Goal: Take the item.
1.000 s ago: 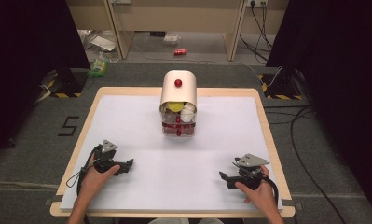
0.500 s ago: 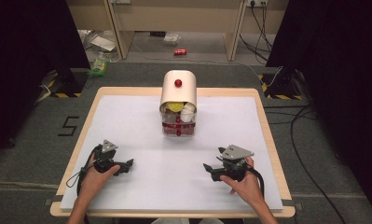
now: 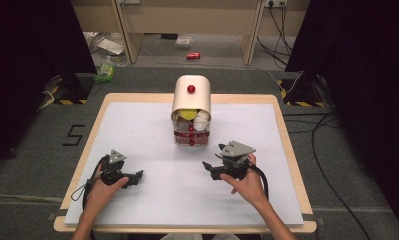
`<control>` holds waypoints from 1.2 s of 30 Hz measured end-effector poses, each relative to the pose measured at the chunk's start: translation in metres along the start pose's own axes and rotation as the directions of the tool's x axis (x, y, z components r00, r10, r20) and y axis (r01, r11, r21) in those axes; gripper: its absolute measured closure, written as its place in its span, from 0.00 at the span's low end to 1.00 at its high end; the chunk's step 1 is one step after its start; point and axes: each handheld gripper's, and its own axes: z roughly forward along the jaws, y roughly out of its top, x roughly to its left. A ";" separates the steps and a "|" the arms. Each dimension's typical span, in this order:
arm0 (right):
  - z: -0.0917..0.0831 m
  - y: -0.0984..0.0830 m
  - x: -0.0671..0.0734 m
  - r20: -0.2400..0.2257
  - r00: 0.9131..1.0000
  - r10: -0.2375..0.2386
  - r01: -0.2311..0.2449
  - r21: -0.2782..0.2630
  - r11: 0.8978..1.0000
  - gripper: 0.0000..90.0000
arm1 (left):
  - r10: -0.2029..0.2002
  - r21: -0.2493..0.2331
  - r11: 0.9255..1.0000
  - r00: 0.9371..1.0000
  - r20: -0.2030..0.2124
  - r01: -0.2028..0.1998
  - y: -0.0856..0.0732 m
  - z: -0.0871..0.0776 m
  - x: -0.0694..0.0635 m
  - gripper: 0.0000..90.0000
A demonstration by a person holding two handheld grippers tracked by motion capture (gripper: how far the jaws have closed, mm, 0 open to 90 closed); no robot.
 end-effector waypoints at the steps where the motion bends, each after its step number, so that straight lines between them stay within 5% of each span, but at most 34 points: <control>1: 0.002 0.005 0.001 0.000 1.000 -0.008 0.008 -0.006 1.000 0.20 | 0.000 0.000 1.000 1.000 0.000 0.000 0.000 0.000 0.000 0.00; 36: 0.020 0.071 0.001 0.010 0.998 -0.070 0.070 -0.074 0.995 0.23 | -0.001 -0.001 1.000 1.000 0.001 0.001 0.000 0.000 0.000 0.00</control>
